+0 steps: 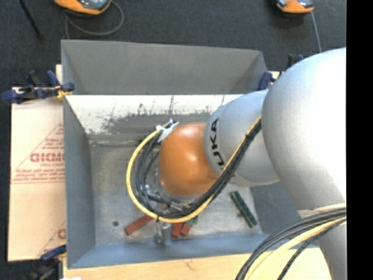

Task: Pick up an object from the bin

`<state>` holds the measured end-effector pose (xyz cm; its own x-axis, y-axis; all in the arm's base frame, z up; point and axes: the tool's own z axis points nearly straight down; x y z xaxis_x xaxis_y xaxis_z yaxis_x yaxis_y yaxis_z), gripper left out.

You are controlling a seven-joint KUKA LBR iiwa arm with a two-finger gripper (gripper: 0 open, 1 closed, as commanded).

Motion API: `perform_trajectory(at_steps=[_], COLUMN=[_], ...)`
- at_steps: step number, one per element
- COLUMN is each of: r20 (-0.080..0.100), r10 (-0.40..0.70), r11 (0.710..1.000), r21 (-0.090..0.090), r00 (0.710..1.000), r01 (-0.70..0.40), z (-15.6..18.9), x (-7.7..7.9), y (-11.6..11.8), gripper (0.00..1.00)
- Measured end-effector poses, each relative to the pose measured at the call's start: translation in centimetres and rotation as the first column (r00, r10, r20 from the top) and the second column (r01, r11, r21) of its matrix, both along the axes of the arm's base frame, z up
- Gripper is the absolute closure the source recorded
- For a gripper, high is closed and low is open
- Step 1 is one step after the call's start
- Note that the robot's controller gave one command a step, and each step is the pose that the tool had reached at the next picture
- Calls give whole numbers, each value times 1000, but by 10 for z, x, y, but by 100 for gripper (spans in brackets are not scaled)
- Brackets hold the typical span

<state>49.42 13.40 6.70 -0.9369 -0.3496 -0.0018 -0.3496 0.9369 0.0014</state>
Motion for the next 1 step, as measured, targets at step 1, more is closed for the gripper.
perform_trajectory(at_steps=[1], r20=[1], r10=[-4], r11=[1000], r21=[1], r00=[1000], r01=[4], z=[3], x=[0], y=[0], gripper=[100])
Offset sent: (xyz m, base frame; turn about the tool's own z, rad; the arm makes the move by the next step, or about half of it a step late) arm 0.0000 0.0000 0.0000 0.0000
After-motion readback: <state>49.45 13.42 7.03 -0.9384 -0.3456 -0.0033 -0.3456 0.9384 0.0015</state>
